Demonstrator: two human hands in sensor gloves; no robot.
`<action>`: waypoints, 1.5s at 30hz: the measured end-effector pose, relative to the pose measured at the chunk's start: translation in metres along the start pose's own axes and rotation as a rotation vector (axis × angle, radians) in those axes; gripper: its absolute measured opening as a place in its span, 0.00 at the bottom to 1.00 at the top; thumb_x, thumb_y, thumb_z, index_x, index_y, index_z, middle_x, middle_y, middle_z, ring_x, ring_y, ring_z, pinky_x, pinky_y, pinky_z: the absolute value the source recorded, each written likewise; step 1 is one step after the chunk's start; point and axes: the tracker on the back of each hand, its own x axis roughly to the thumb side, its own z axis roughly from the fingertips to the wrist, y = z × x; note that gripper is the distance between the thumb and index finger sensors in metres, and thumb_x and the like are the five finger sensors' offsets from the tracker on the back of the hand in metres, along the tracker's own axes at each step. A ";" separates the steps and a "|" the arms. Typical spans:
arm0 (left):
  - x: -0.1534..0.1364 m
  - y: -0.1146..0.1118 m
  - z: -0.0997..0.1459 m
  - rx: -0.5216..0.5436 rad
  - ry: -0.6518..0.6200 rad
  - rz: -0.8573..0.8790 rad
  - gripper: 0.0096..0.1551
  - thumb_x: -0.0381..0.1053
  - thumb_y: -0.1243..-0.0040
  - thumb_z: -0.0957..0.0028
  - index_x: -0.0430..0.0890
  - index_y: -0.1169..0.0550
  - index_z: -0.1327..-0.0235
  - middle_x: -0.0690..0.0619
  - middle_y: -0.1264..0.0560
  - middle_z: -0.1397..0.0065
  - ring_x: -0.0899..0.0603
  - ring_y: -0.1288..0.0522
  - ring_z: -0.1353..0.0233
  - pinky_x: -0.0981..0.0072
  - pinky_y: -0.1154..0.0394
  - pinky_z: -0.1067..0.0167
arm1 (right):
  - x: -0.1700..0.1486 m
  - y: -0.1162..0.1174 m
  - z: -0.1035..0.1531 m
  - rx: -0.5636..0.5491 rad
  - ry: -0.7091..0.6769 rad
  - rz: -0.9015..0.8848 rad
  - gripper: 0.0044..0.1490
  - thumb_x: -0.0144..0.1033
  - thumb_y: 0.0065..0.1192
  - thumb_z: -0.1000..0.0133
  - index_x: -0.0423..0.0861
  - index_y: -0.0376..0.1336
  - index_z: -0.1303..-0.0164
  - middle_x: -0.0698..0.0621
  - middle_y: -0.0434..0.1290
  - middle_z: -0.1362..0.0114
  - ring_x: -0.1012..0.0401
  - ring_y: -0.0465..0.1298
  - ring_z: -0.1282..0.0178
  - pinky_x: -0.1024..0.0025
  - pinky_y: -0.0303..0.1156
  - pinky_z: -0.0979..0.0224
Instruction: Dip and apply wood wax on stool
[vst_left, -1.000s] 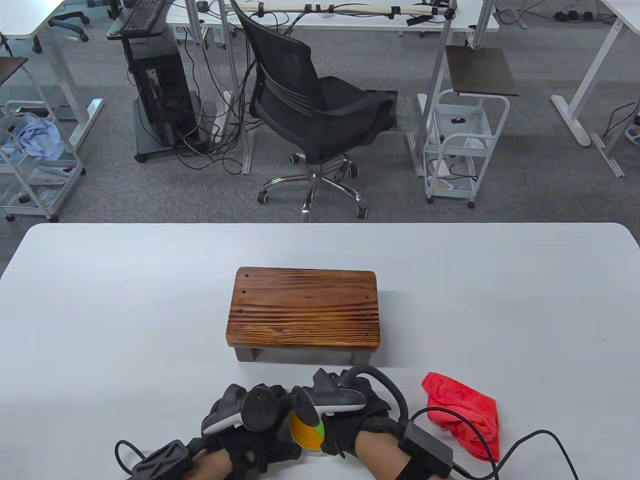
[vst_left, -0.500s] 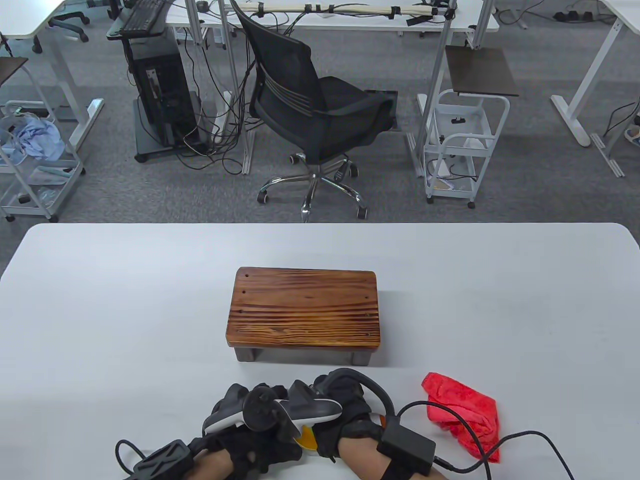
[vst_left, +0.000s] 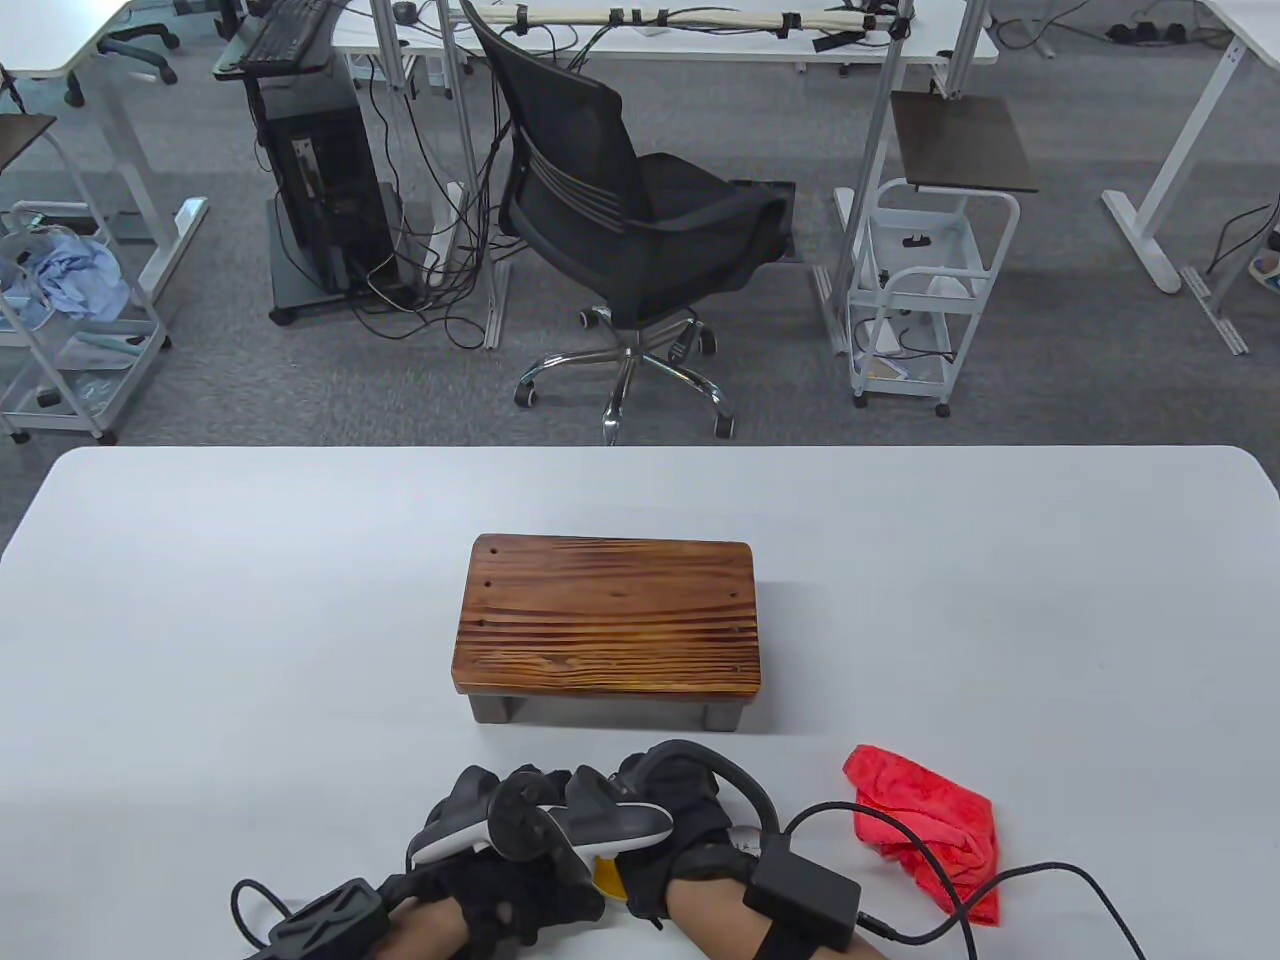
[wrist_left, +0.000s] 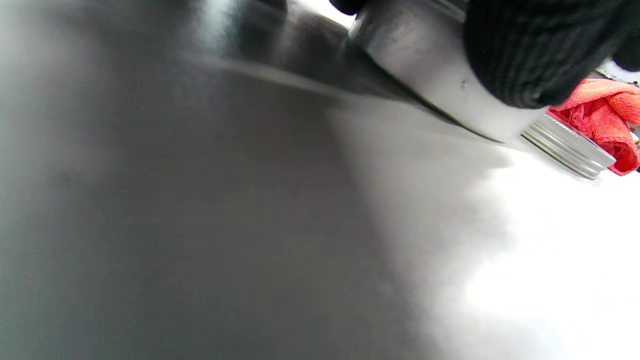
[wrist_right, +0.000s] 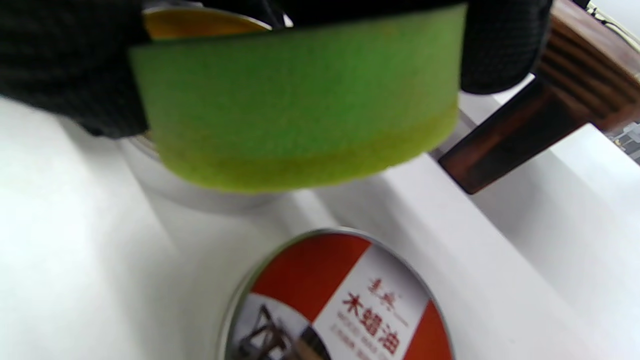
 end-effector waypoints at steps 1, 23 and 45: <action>0.000 0.000 0.000 0.003 0.000 0.000 0.51 0.73 0.37 0.44 0.54 0.48 0.20 0.39 0.62 0.13 0.23 0.68 0.20 0.15 0.63 0.34 | 0.001 0.000 0.000 -0.003 -0.008 -0.010 0.50 0.59 0.74 0.43 0.42 0.56 0.21 0.41 0.58 0.18 0.40 0.68 0.27 0.44 0.76 0.34; -0.002 -0.001 -0.002 0.008 -0.001 0.006 0.51 0.73 0.36 0.45 0.54 0.48 0.20 0.40 0.62 0.12 0.23 0.67 0.20 0.15 0.63 0.34 | -0.020 0.014 -0.009 -0.085 -0.091 -0.297 0.60 0.62 0.77 0.49 0.39 0.54 0.19 0.40 0.58 0.19 0.43 0.69 0.27 0.47 0.76 0.32; -0.006 0.001 0.002 0.028 0.016 0.029 0.53 0.73 0.36 0.45 0.54 0.49 0.19 0.40 0.62 0.12 0.24 0.67 0.20 0.16 0.63 0.33 | -0.060 0.028 0.003 -0.228 -0.143 -0.669 0.71 0.71 0.74 0.53 0.40 0.47 0.13 0.37 0.53 0.16 0.39 0.67 0.25 0.44 0.75 0.32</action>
